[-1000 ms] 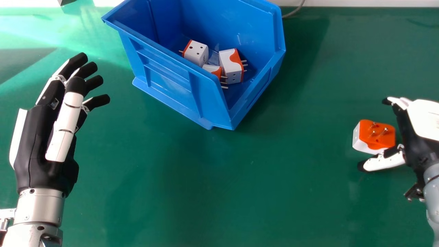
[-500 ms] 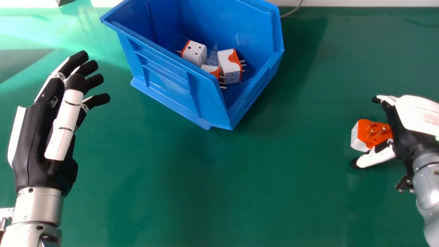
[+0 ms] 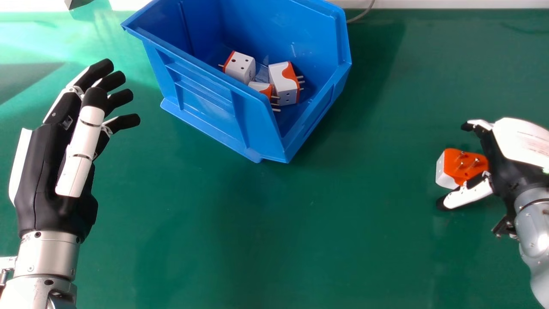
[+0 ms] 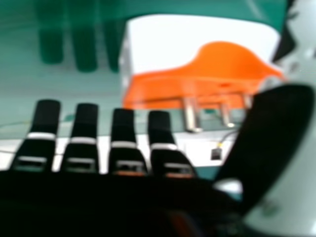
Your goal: Pick all objects and put in blue box
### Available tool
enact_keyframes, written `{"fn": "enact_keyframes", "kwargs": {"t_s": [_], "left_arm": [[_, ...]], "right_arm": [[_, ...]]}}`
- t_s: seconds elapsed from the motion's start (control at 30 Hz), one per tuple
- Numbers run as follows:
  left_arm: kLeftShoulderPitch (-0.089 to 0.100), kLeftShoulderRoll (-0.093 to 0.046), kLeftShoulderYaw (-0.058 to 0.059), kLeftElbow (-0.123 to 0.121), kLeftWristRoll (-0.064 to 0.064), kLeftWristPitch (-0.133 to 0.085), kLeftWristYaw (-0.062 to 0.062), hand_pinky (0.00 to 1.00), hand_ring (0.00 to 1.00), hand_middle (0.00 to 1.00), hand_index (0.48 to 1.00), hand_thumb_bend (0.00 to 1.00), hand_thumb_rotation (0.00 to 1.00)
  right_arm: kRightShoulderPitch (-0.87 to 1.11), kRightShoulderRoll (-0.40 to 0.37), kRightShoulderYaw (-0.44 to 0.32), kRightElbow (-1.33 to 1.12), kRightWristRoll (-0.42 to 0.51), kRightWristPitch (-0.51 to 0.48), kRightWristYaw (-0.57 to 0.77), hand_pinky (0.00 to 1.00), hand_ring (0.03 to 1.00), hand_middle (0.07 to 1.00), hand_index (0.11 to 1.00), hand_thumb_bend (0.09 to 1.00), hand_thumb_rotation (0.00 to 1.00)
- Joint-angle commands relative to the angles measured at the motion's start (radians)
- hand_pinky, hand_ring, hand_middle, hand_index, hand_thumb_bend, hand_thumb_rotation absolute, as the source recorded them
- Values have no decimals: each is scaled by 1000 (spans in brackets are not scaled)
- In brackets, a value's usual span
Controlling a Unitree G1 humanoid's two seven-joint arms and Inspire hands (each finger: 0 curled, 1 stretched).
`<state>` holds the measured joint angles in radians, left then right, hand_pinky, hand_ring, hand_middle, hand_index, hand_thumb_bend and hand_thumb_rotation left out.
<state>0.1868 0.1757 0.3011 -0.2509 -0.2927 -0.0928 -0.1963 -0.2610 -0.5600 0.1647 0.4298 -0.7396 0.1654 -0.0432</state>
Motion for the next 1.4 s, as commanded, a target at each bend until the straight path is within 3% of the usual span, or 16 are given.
{"fn": "enact_keyframes", "kwargs": {"t_s": [0.0, 0.17, 0.3, 0.47, 0.53, 0.7, 0.83, 0.93, 1.03, 1.1, 1.23, 1.37], "left_arm": [[-3, 5, 3, -42, 2, 7, 10, 694, 793, 825, 803, 542, 699], [0, 7, 2, -65, 8, 29, 20, 688, 787, 818, 793, 534, 699], [0, 7, 2, -73, -2, 36, 15, 691, 788, 817, 790, 531, 701], [3, 8, -3, -96, 17, 58, 35, 700, 793, 821, 793, 521, 704], [3, 6, -2, -102, 19, 62, 38, 696, 791, 819, 791, 517, 708], [-2, -1, 5, -108, 0, 73, 35, 682, 788, 813, 785, 508, 705], [-6, -1, 6, -111, -3, 78, 36, 665, 785, 808, 778, 504, 690], [-7, 0, 7, -114, -10, 81, 33, 663, 785, 808, 776, 502, 688], [-4, 2, 7, -123, -8, 88, 37, 662, 788, 809, 776, 495, 684], [-2, 8, 9, -120, -5, 84, 31, 663, 790, 810, 775, 492, 685], [-1, 5, 13, -123, -28, 88, 21, 669, 795, 813, 778, 489, 689], [3, 8, 12, -130, -24, 94, 26, 688, 811, 826, 790, 484, 691]], "right_arm": [[4, -28, 8, 8, 1, 9, 4, 766, 833, 856, 831, 809, 185], [15, -33, -11, -4, 34, 15, 13, 758, 828, 851, 828, 803, 153], [19, -35, -24, -11, 63, 15, 5, 751, 830, 851, 828, 782, 93], [7, -21, -41, -11, 106, 46, 18, 701, 796, 825, 792, 766, 38], [0, -21, -37, -10, 115, 56, 20, 645, 749, 793, 777, 752, 24], [-20, -22, -28, -5, 123, 76, 26, 540, 636, 700, 759, 696, 12], [-28, -27, -22, -5, 120, 70, 18, 470, 533, 613, 727, 614, 6], [-45, -29, -19, 12, 118, 73, 16, 455, 511, 595, 716, 596, 4], [-55, -25, -24, 29, 121, 62, -5, 434, 478, 569, 692, 570, 3], [-59, -26, -25, 32, 121, 58, -10, 431, 461, 553, 663, 558, 2], [-68, -23, -30, 40, 119, 61, -24, 404, 457, 548, 638, 544, 1], [-71, -25, -33, 45, 124, 51, -33, 377, 453, 528, 590, 527, 1]]}}
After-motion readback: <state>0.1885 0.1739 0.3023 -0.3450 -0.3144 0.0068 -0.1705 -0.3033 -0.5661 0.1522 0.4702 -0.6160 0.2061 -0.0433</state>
